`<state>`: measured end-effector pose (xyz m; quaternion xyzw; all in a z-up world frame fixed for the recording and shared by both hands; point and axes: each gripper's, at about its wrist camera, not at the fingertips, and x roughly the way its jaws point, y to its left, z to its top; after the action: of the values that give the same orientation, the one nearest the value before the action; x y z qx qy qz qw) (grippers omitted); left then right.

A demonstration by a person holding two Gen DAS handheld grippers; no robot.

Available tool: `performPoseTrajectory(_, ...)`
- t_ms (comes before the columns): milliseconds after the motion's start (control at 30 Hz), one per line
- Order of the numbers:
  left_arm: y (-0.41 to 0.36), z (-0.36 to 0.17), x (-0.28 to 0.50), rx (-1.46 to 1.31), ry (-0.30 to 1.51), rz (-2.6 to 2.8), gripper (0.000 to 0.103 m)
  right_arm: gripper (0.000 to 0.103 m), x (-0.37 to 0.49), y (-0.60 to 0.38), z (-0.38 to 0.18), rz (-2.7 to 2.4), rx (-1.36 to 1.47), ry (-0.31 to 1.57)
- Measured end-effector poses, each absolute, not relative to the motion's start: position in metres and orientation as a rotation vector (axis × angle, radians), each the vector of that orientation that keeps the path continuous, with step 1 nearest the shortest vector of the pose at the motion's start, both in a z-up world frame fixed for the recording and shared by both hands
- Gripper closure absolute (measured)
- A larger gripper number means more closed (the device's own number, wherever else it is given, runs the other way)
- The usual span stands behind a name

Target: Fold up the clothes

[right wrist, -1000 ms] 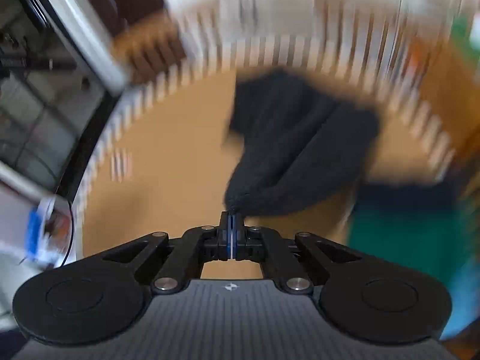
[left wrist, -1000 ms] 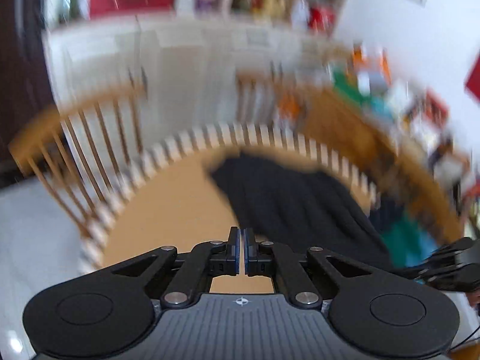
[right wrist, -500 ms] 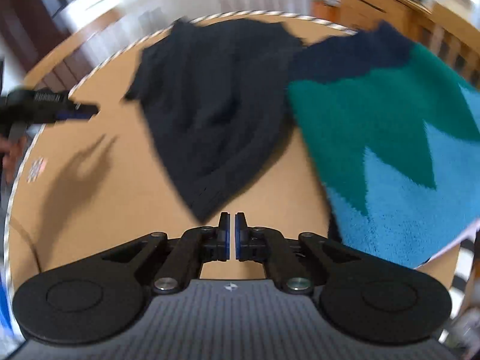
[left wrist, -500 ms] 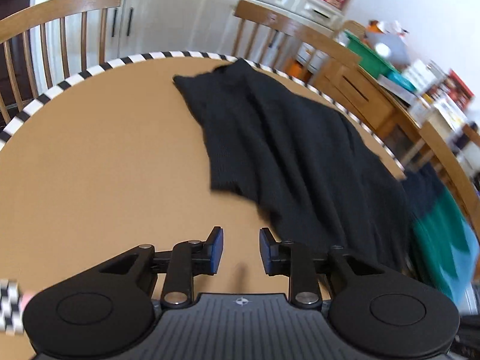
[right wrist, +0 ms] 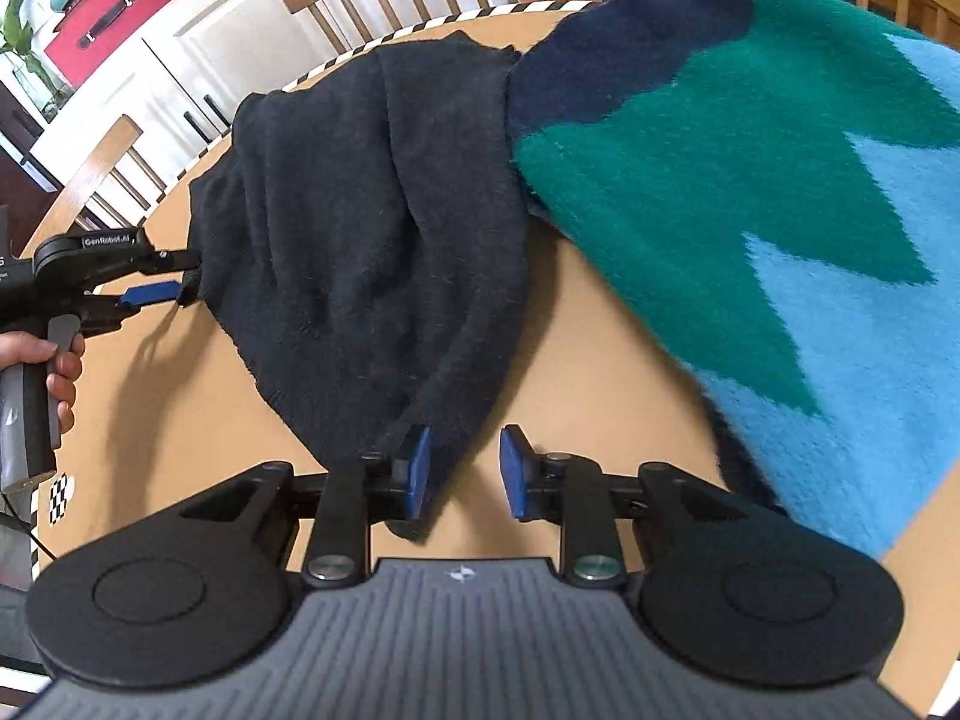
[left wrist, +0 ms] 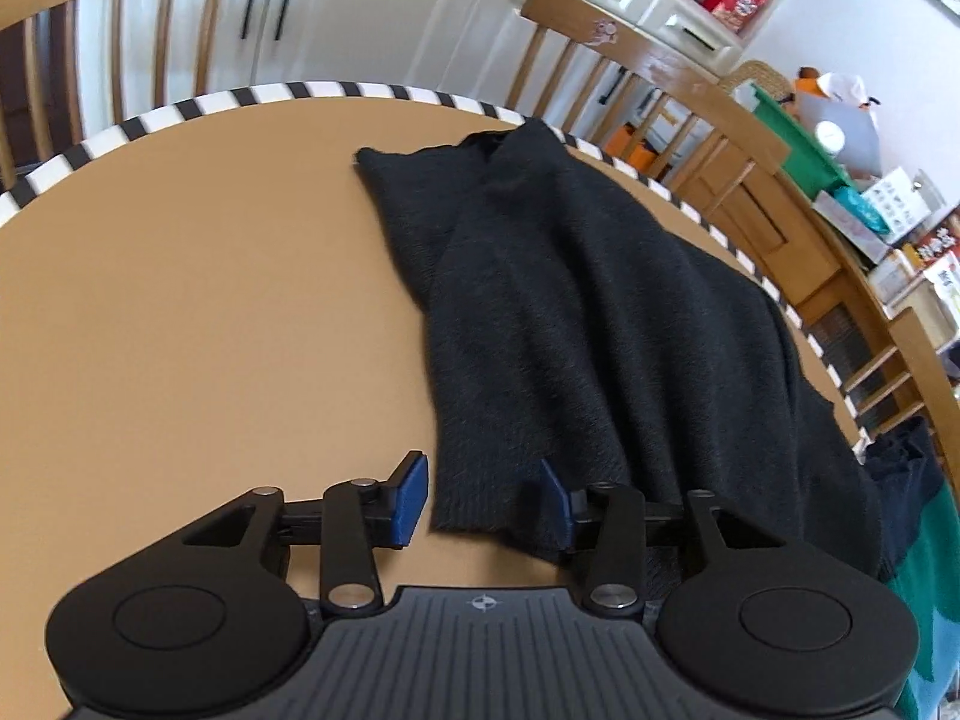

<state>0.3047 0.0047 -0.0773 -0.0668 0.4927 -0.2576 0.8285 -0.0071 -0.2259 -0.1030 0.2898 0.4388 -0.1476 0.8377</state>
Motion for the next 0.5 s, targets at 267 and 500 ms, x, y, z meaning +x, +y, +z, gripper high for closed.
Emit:
performPoseTrajectory(267,-0.004,-0.08,0.306,-0.099,1.066,-0.586,0.096,0.093,0.008,-0.206,-0.104,-0.261,0.483,0.953)
performPoseTrajectory(500,0.033,-0.064,0.29,-0.125,1.063,-0.539,0.097,0.098,0.005,-0.213,-0.087,-0.229,0.463,0.952)
